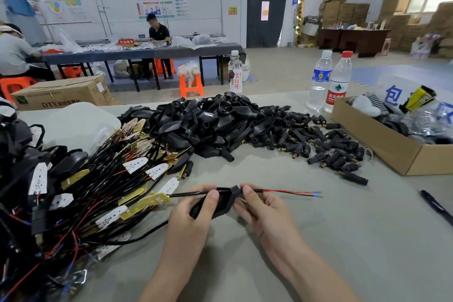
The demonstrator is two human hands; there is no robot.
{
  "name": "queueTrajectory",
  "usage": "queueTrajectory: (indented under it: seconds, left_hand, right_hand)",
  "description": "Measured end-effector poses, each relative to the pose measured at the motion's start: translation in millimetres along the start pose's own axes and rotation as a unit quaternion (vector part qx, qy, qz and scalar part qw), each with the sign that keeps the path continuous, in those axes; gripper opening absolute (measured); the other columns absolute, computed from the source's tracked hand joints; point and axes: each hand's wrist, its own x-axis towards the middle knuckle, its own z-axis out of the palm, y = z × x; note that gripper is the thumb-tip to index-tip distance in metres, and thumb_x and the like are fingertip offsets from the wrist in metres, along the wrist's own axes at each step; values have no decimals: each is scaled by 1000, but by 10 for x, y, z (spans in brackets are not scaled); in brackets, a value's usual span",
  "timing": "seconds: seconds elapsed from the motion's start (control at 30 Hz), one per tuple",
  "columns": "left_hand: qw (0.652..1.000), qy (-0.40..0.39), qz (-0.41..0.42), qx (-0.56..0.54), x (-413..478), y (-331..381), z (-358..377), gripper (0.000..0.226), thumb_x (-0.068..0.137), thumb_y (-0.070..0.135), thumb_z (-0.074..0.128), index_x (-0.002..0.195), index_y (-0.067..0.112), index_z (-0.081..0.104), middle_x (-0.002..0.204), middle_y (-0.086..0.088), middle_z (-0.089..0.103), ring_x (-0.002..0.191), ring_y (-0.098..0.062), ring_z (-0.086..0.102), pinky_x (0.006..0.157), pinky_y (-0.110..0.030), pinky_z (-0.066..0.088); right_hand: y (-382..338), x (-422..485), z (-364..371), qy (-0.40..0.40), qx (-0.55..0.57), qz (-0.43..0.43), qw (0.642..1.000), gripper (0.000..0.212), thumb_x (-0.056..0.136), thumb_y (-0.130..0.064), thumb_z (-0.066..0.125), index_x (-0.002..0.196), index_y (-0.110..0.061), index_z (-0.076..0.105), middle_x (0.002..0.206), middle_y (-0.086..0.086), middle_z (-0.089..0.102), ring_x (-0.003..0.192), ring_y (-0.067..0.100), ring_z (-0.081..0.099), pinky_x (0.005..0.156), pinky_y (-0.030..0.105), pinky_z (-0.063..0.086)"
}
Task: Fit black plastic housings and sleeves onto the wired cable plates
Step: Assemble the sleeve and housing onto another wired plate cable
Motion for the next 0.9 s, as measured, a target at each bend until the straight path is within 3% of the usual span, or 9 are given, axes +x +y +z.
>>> queueTrajectory:
  seconds: [0.13, 0.27, 0.33, 0.47, 0.53, 0.63, 0.7, 0.77, 0.9]
  left_hand:
    - [997, -22, -66, -46, -11, 18, 12, 36, 86, 41, 60, 116, 22, 65, 97, 12, 76, 86, -12, 72, 78, -27, 60]
    - [994, -72, -22, 81, -45, 41, 2, 39, 90, 53, 47, 100, 25, 73, 88, 19, 72, 85, 0, 64, 78, -14, 47]
    - [982, -93, 7, 164, -66, 22, 14, 47, 92, 57, 37, 90, 24, 70, 83, 22, 65, 90, 5, 56, 81, -18, 41]
    - [980, -89, 12, 177, -41, -53, -1, 32, 102, 46, 39, 112, 36, 68, 117, 22, 62, 120, 7, 48, 103, -25, 36]
    - [994, -59, -39, 88, -18, -56, -43, 22, 99, 49, 48, 104, 46, 69, 109, 23, 68, 104, 6, 62, 94, -26, 43]
    - [995, 0, -86, -43, 49, -88, -99, 25, 100, 46, 52, 99, 34, 73, 98, 3, 74, 84, -14, 71, 79, -33, 53]
    - [990, 19, -89, -104, 82, -86, -126, 25, 100, 37, 52, 103, 24, 73, 91, -7, 71, 74, -20, 68, 66, -30, 55]
    - [986, 13, -93, -135, 92, -79, -138, 24, 98, 37, 54, 109, 25, 71, 81, -9, 65, 66, -20, 62, 58, -25, 52]
    - [983, 11, -89, -160, 95, -74, -137, 25, 88, 44, 60, 93, 22, 71, 77, -8, 64, 61, -20, 58, 54, -25, 50]
  right_hand:
    - [-78, 36, -63, 28, 3, -30, 999, 18, 97, -9, 55, 110, 2, 62, 99, 16, 75, 88, 20, 74, 72, 21, 58]
    - [-119, 52, -110, 56, 0, -52, 997, 13, 99, -10, 54, 105, -3, 62, 91, 9, 77, 83, 16, 75, 68, 18, 57]
    - [-157, 63, -140, 68, 0, -61, 996, 13, 100, -12, 53, 103, -4, 63, 89, 8, 77, 83, 14, 75, 68, 18, 57]
    - [-260, 99, -226, 83, 21, -75, 993, 15, 101, -11, 52, 105, -3, 62, 89, 8, 77, 82, 14, 75, 67, 17, 57]
    - [-299, 118, -264, 88, 35, -83, 992, 16, 101, -10, 51, 108, -1, 61, 89, 8, 76, 81, 13, 74, 67, 18, 57]
    - [-327, 129, -293, 86, 36, -90, 992, 15, 102, -10, 50, 103, -2, 62, 85, 6, 76, 78, 11, 74, 66, 17, 57]
    - [-326, 129, -292, 83, 29, -89, 992, 15, 102, -11, 50, 101, -3, 63, 85, 5, 77, 78, 11, 74, 66, 17, 57]
    - [-314, 133, -290, 82, 23, -84, 993, 14, 102, -12, 51, 103, -3, 62, 85, 5, 77, 78, 12, 74, 65, 17, 57]
    - [-301, 139, -298, 75, 18, -74, 994, 16, 100, -15, 54, 108, -3, 62, 90, 8, 77, 82, 16, 75, 67, 20, 58]
